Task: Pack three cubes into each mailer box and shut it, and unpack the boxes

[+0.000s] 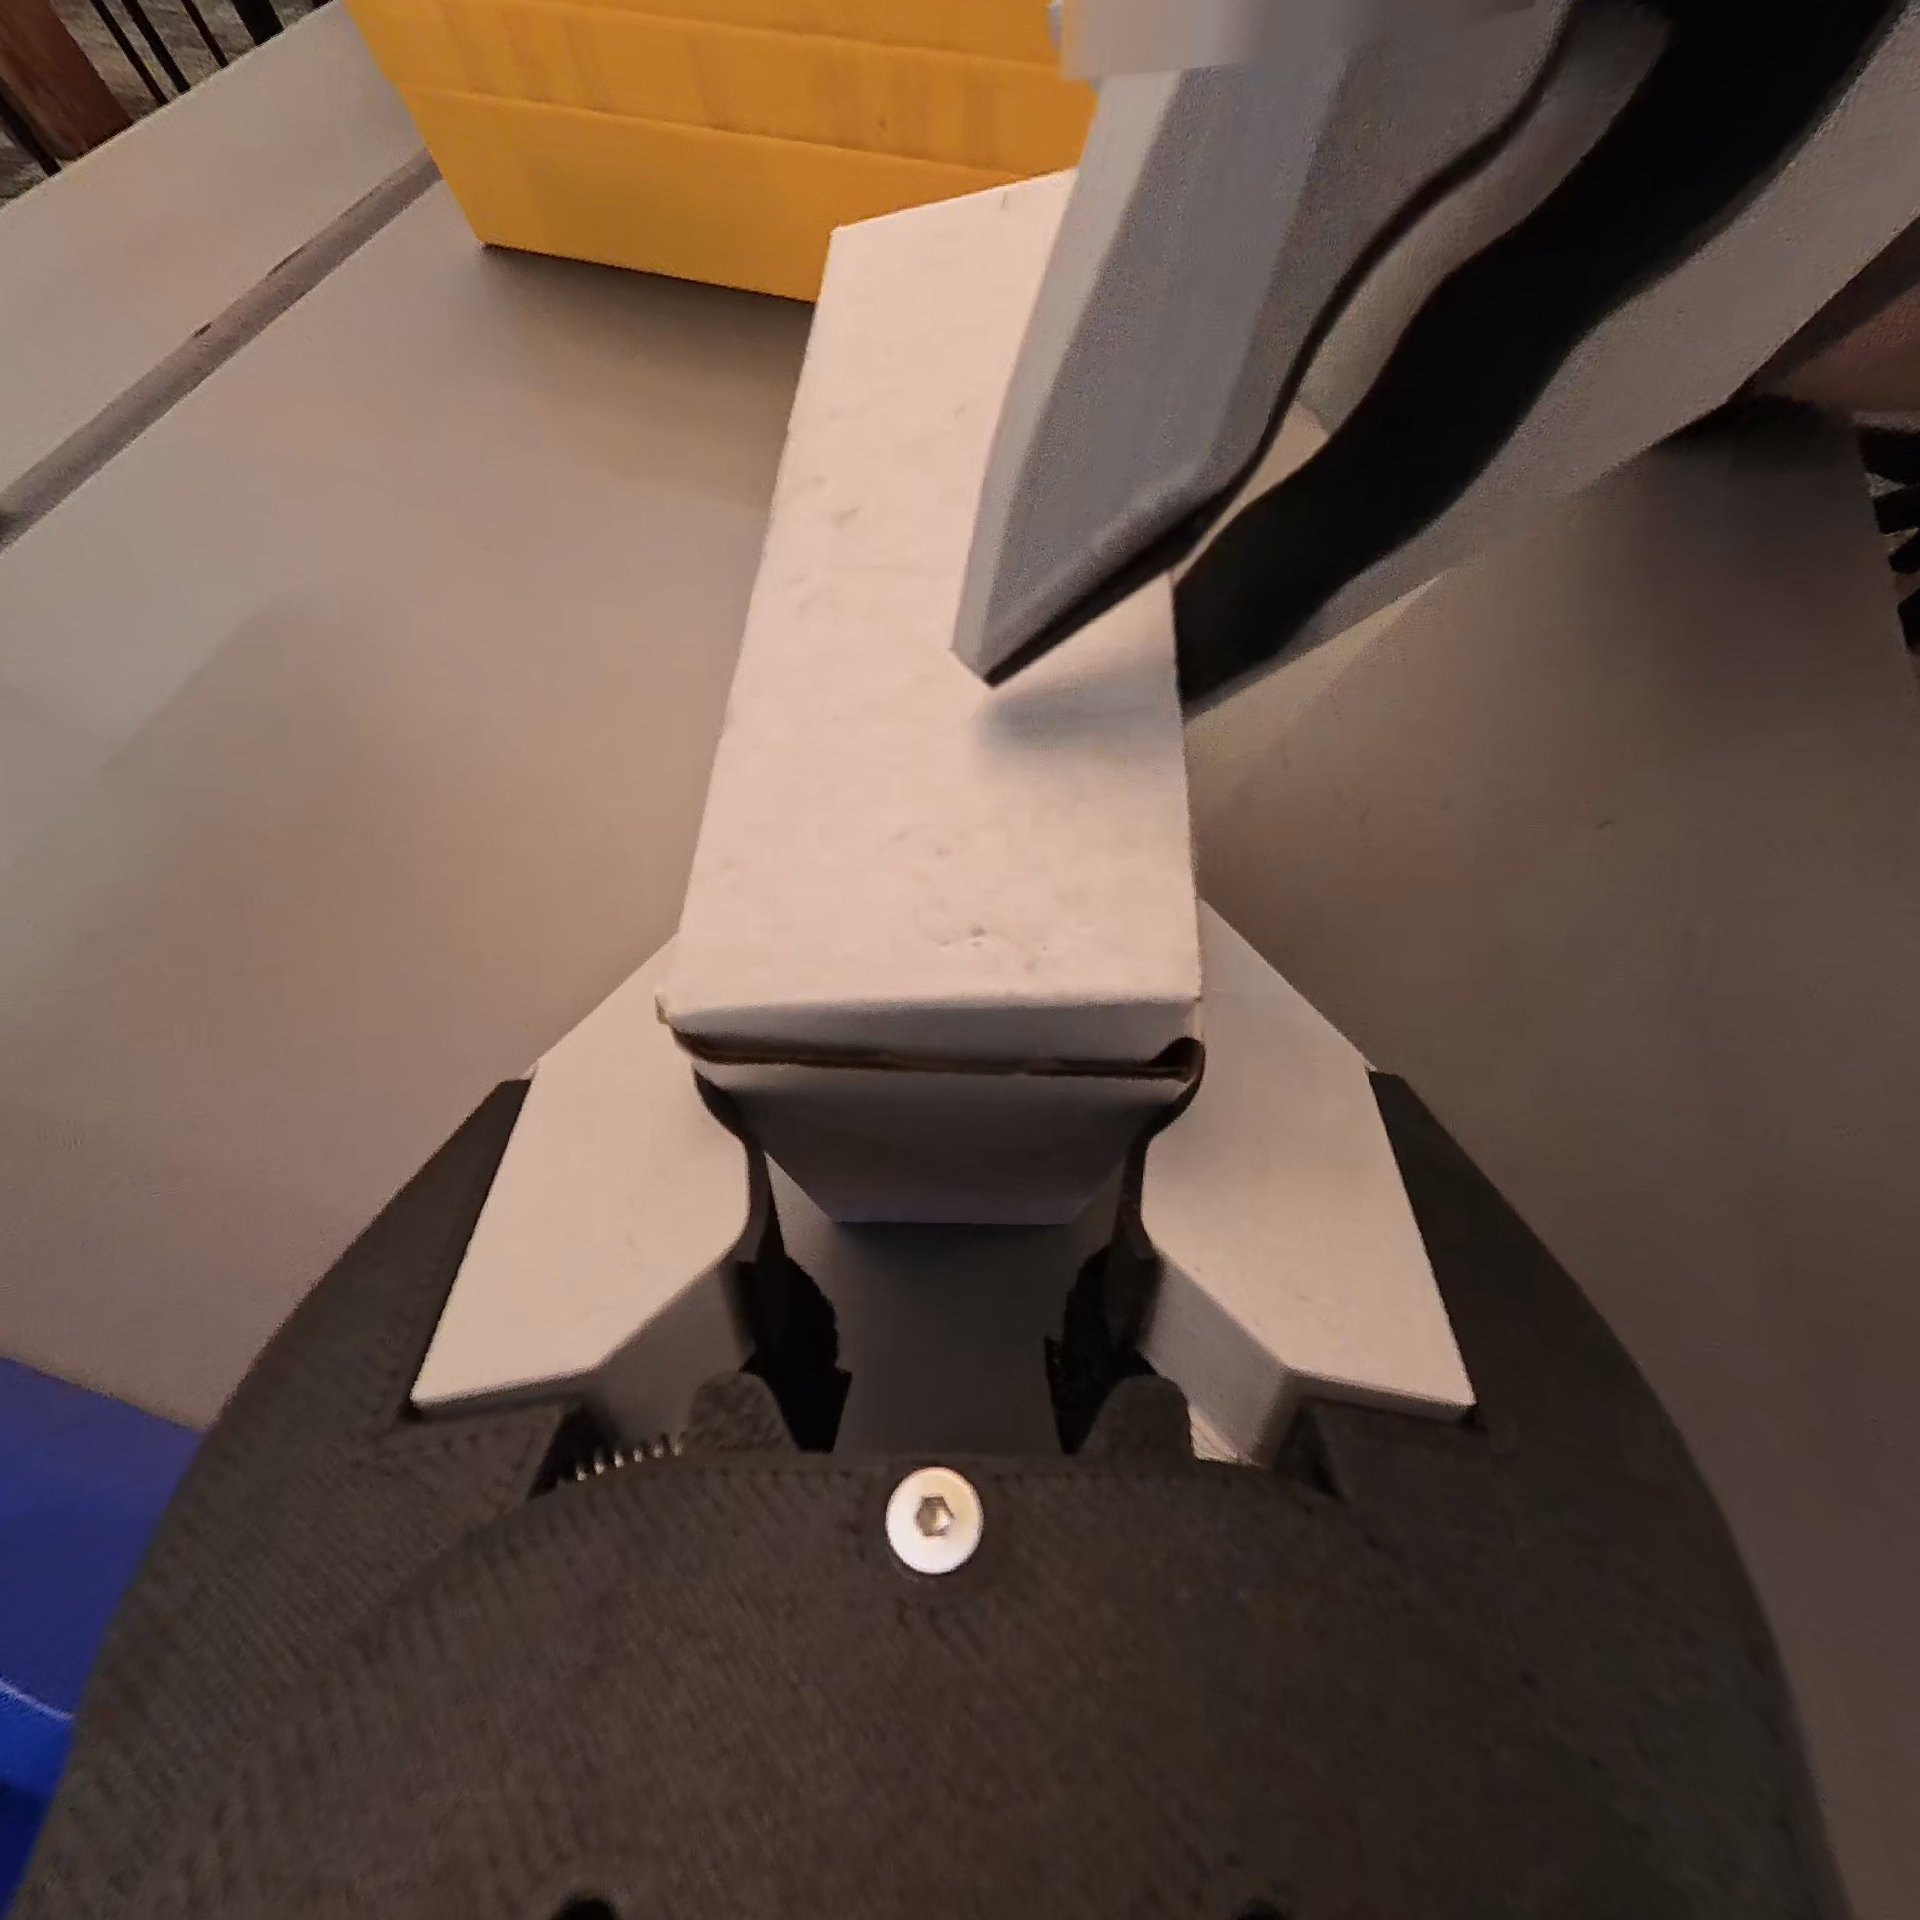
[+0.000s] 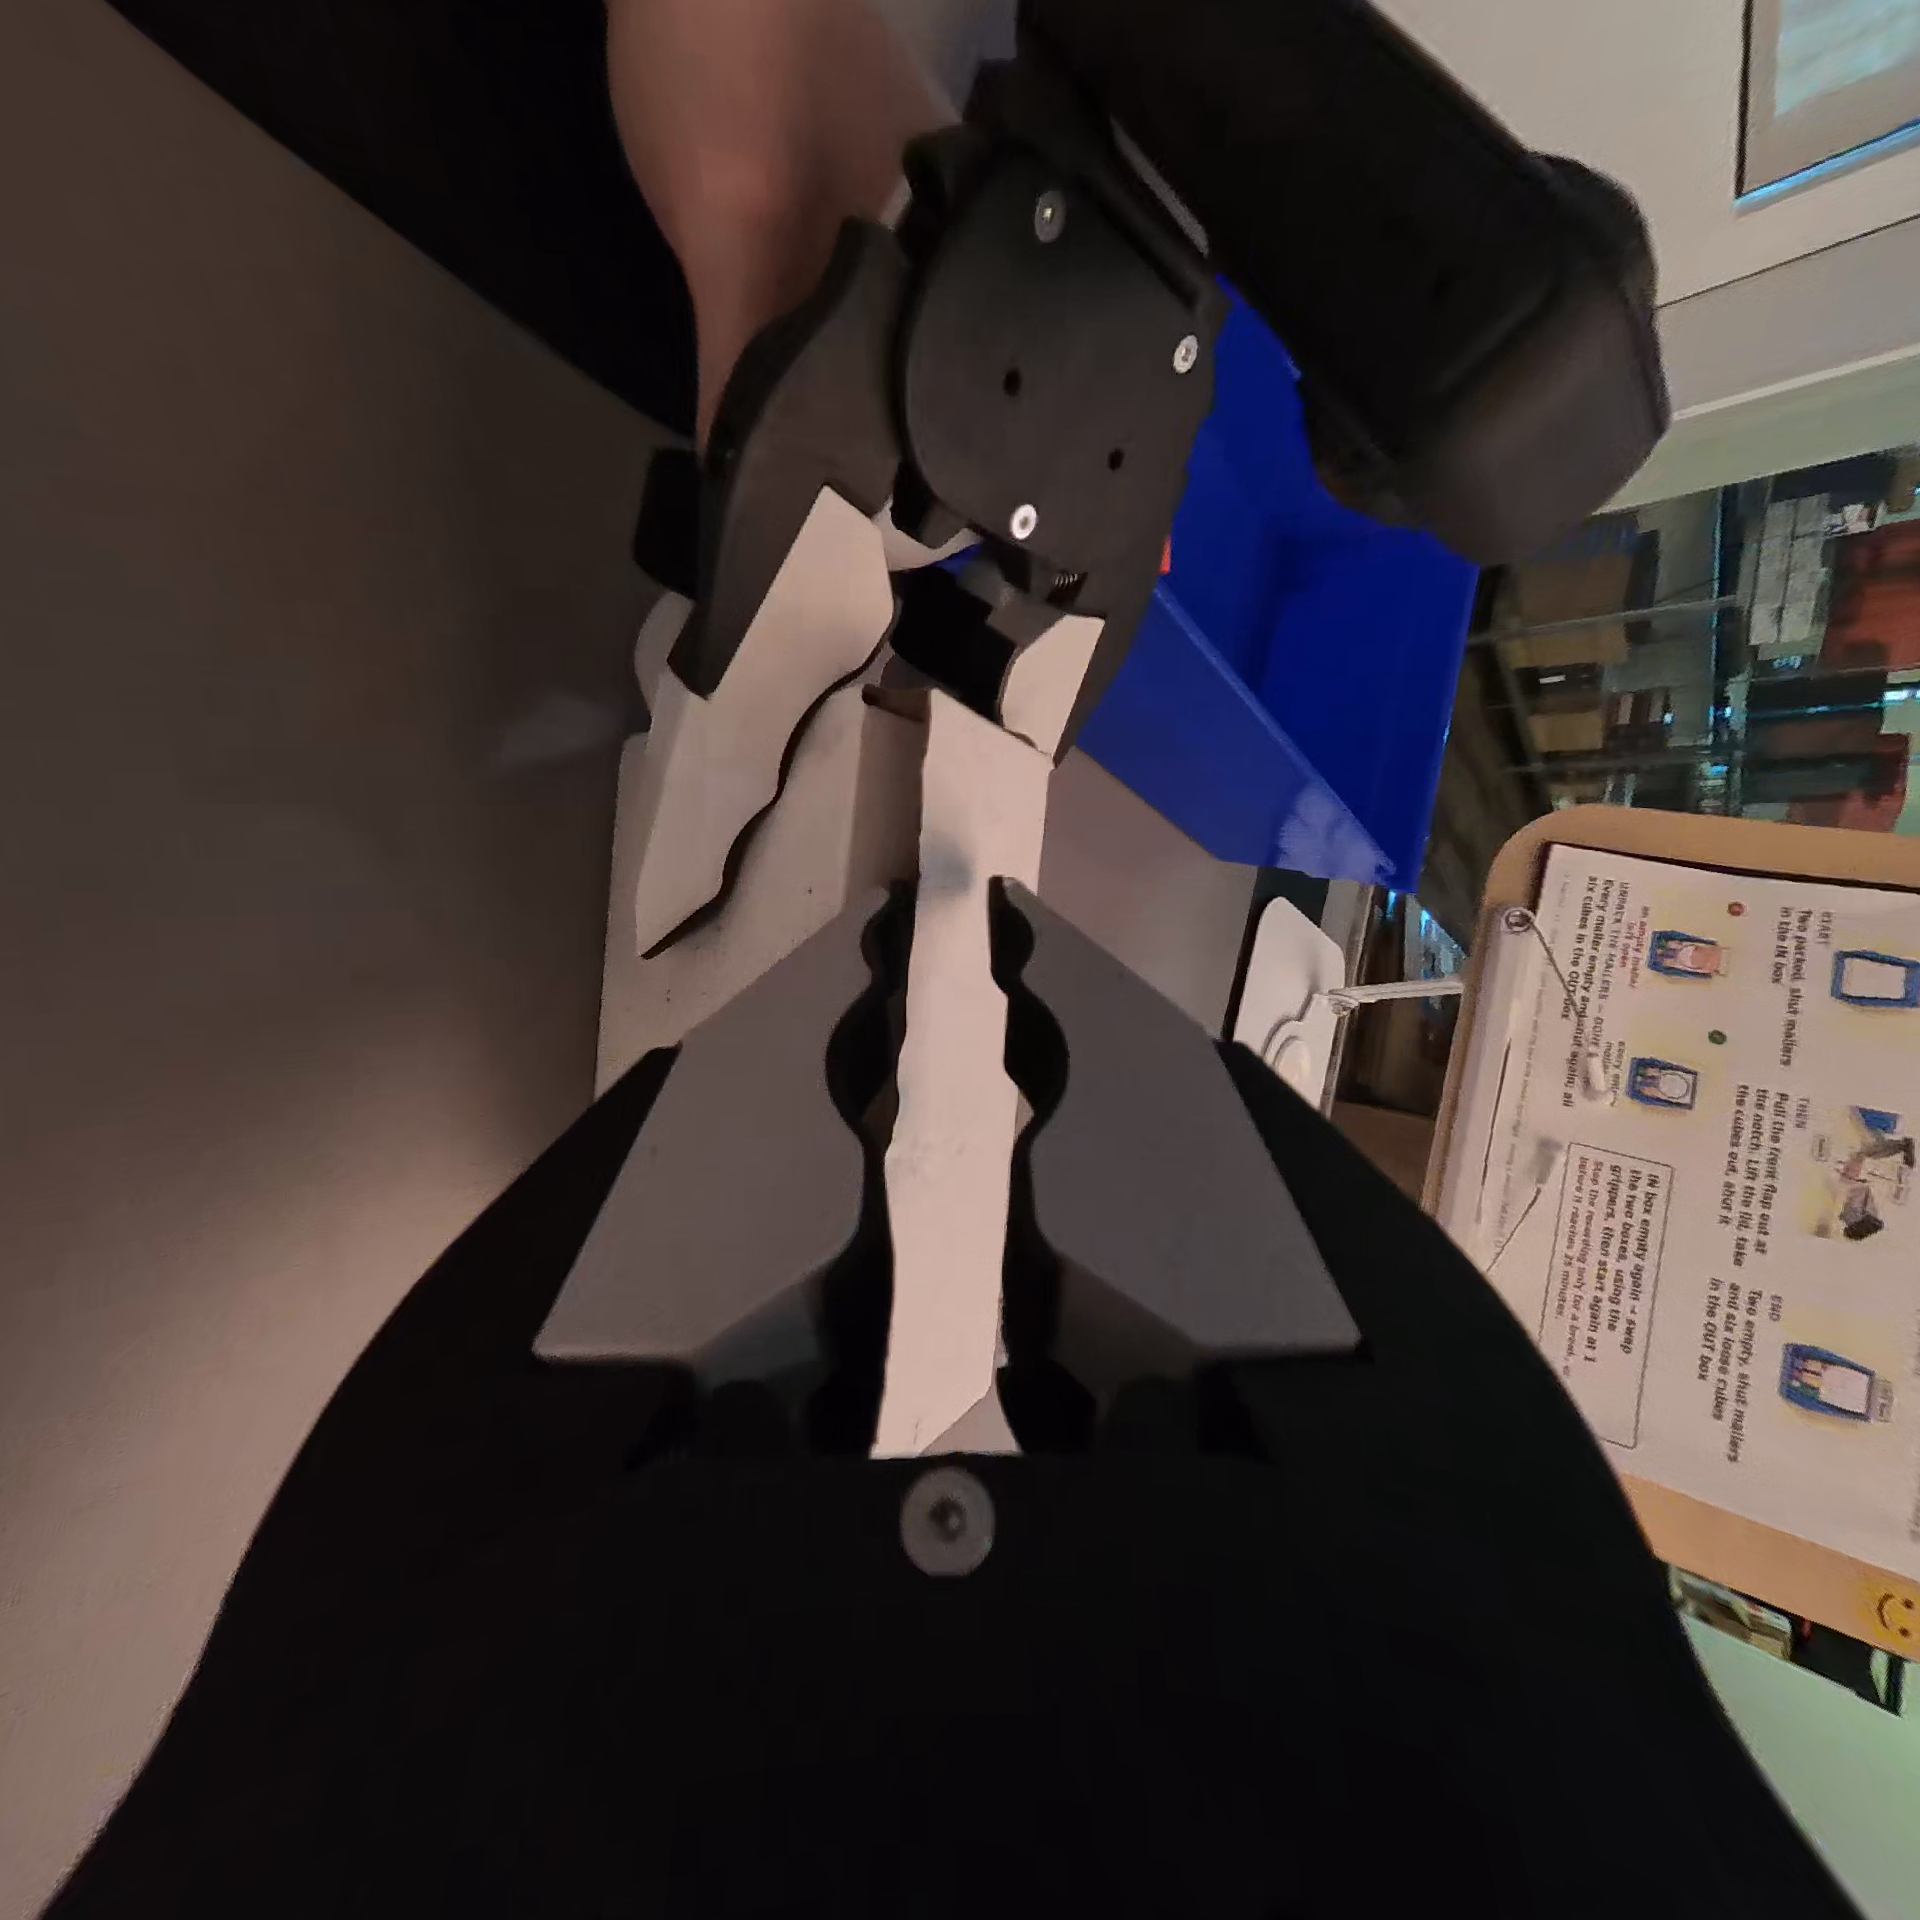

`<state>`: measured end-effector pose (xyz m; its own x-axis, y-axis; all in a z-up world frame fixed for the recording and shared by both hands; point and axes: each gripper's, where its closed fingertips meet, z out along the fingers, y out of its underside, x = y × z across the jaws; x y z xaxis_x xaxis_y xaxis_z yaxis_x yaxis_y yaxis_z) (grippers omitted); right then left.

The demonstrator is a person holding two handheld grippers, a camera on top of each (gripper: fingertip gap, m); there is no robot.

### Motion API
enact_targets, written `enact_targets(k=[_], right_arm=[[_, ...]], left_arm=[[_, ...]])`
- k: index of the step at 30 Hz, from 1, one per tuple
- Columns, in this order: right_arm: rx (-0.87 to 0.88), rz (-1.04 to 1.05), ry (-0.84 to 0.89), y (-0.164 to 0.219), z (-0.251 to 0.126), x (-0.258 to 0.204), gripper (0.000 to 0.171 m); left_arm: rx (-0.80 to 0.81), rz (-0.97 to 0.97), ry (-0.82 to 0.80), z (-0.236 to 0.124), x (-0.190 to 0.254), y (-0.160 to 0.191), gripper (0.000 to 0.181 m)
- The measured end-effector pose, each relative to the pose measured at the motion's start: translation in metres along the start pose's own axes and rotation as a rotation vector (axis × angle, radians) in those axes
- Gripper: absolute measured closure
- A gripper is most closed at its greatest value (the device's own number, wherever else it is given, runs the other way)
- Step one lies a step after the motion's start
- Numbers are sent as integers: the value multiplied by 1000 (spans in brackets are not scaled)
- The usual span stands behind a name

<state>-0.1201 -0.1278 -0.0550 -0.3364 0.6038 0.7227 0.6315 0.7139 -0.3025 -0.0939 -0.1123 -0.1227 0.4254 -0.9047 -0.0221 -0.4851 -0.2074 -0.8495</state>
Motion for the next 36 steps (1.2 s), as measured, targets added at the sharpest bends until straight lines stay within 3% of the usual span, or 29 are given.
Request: enact_targets(k=[1,8,12,15,18,21,23,25,29,32,36], right_arm=[[-3,-10,7,0,0,0,163],[-10,-25,128,-2,-9,23,169],[35,50,91,0,-14,25,166],[-56,16,78,24,-20,26,152],[-40,109,-30,31,-32,17,153],[19,192,-190,24,-40,-3,165],[19,252,-228,23,-42,-6,163],[11,367,-238,23,-45,1,170],[-43,548,-398,34,-43,-11,169],[-36,530,-371,37,-40,-8,169],[-95,625,-262,56,-41,12,170]], left_arm=[[0,-6,-1,0,-1,0,107],[-5,23,-4,0,0,0,108],[-5,75,-21,0,4,-1,108],[1,103,-28,1,5,-2,108],[6,204,-61,0,8,-4,107],[1,339,-122,1,10,-6,107],[-12,432,-187,1,6,-5,107],[-44,586,-290,1,-1,-4,108],[-116,845,-504,8,-13,-1,108],[-164,824,-567,7,-22,2,104],[-56,714,-601,-6,-27,-18,86]])
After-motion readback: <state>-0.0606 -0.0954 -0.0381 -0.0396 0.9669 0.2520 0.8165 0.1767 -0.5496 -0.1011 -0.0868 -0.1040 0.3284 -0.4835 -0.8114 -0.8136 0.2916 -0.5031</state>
